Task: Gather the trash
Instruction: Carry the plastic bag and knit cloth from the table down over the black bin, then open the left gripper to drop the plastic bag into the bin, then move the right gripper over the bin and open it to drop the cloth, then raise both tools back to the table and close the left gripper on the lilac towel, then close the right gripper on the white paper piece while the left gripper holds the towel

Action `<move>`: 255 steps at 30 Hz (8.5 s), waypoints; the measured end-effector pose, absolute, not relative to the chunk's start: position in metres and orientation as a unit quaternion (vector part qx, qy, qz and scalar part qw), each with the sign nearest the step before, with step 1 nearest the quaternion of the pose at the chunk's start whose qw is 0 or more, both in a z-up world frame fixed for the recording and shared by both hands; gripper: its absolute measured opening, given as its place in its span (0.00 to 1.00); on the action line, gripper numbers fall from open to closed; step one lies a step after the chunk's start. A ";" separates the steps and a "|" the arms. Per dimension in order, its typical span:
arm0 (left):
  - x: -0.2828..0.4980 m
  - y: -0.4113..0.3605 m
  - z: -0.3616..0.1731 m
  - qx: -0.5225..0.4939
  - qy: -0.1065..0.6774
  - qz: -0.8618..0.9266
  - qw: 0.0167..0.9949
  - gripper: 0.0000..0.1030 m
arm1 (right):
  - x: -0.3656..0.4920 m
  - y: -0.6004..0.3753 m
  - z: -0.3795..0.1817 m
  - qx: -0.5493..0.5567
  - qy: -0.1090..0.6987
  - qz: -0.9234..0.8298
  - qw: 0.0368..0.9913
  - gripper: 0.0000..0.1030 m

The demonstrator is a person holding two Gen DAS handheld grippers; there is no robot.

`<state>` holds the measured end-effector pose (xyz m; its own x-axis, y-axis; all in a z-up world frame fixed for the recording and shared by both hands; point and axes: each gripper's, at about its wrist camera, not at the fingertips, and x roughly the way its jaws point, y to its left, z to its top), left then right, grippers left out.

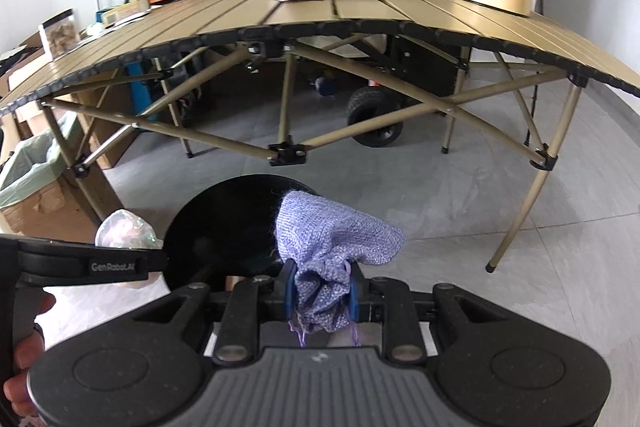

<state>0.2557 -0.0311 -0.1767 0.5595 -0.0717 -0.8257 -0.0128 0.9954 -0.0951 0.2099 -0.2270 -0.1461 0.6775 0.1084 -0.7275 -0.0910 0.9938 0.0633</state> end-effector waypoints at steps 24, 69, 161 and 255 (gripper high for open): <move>0.312 -0.081 -0.206 -0.041 0.484 0.002 0.874 0.41 | 0.241 -0.263 -0.167 0.044 0.405 0.001 0.913 0.22; 0.285 -0.019 -0.150 -0.008 0.473 0.094 0.876 1.00 | 0.256 -0.209 -0.163 0.044 0.400 0.069 0.913 0.22; 0.238 -0.006 -0.068 -0.043 0.335 0.096 0.936 1.00 | 0.236 -0.250 -0.057 0.079 0.252 0.051 0.963 1.00; 0.456 0.018 -0.018 -0.138 0.252 0.034 0.957 0.34 | 0.543 -0.238 -0.046 -0.003 0.324 -0.029 0.946 0.66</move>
